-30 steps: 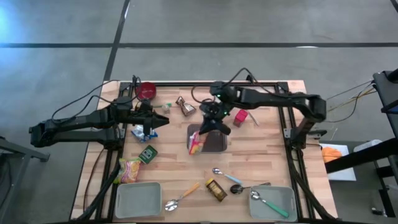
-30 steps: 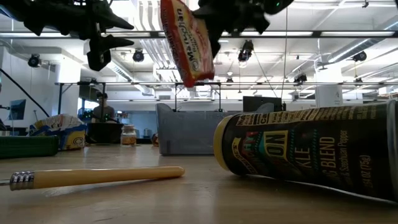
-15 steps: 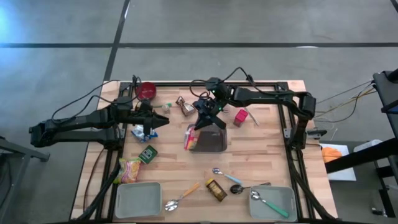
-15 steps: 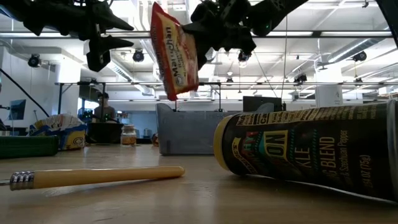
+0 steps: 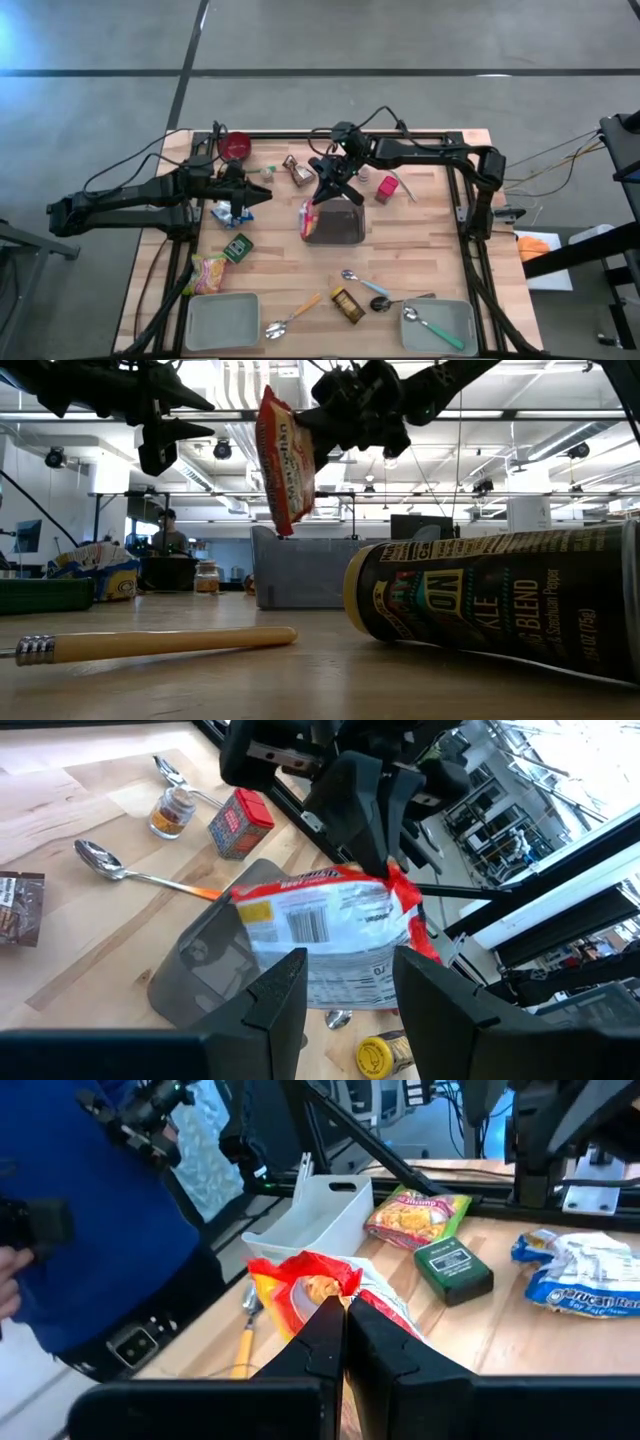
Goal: Pick & Place Food Item
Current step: Put the red noodle pack into the black bin
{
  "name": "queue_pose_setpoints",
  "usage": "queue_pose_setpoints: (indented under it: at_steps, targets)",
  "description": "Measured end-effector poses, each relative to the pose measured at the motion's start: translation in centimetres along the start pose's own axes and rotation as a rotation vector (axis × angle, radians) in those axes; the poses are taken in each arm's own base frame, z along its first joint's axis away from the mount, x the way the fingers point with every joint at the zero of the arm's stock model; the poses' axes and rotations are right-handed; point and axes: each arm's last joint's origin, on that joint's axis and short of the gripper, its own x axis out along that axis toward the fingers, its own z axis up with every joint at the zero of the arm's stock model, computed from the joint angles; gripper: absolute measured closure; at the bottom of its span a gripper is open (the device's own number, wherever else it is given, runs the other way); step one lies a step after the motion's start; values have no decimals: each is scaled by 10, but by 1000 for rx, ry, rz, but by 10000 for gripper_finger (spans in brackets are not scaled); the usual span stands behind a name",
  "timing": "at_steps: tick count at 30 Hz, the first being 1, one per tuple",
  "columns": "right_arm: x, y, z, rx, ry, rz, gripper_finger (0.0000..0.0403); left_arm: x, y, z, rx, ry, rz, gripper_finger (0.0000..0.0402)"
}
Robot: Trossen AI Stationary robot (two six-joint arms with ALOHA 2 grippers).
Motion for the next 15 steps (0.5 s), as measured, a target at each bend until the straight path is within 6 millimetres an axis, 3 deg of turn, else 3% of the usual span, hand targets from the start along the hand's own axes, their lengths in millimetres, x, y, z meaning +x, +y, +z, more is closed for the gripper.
queue_pose_setpoints:
  at_steps: [15]
  targets:
    - [25,-41,-42,110,22,7,395,0,0,0,-1,4,3,249]
